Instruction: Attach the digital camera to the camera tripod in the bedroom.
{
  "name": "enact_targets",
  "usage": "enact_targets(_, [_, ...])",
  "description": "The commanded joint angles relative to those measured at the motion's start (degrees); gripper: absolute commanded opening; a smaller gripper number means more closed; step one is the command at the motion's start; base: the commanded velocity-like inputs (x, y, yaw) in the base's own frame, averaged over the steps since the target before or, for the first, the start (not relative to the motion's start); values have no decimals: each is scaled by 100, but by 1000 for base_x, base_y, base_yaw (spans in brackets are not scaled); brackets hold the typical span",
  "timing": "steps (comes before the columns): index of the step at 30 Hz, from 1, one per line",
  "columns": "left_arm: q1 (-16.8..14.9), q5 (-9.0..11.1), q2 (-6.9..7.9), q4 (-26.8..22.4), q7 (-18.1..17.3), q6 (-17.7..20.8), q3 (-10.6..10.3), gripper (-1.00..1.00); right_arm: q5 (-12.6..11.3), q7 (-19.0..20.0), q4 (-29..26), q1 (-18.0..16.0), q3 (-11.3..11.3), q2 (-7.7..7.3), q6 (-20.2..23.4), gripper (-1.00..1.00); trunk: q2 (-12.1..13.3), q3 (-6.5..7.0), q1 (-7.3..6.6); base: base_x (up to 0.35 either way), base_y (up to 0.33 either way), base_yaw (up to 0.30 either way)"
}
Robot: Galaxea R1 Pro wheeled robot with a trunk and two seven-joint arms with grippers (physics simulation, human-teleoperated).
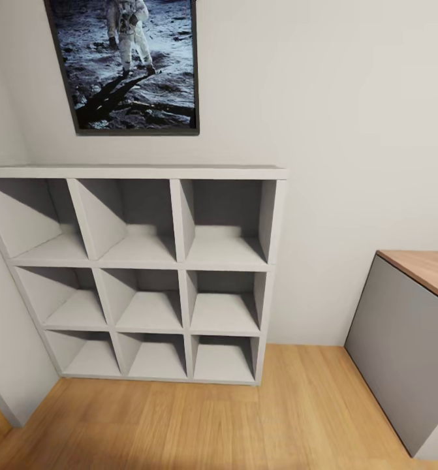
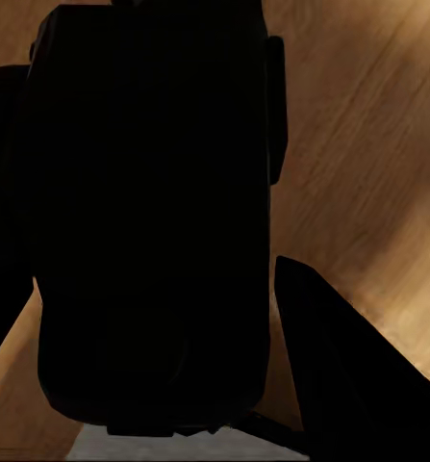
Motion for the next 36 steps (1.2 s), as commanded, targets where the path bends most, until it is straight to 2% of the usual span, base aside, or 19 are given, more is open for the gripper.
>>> enact_targets(1, [67,39,-48,-5,1,-4,-59,-100,52,-7,7,92,-57,9,-38,100,39,15,-24,0,0,0])
enact_targets(8, [282,34,-138,-2,-1,-104,-59,-100,47,-201,15,286,-62,28,-156,100,320,140,-177,0,0,0])
enact_targets(10, [464,25,-148,-4,-1,-140,-59,-100,45,-252,17,311,-63,29,-174,100,400,176,-221,0,0,0])
enact_targets(17, [786,34,-161,3,-4,-411,-59,-100,38,-290,17,426,-64,30,-254,100,681,302,-375,0,0,0])
enact_targets(20, [852,35,-157,4,-2,-441,-58,-100,37,-301,17,567,-64,32,-489,100,801,356,-441,0,0,0])
enact_targets(26, [893,36,-166,4,-3,-463,-59,-100,40,-493,20,656,-64,54,-685,100,1042,463,-573,0,0,0])
enact_targets(36, [895,37,-178,4,-1,-496,-59,-100,44,-514,25,661,-64,62,-709,100,1443,643,-792,0,0,0])
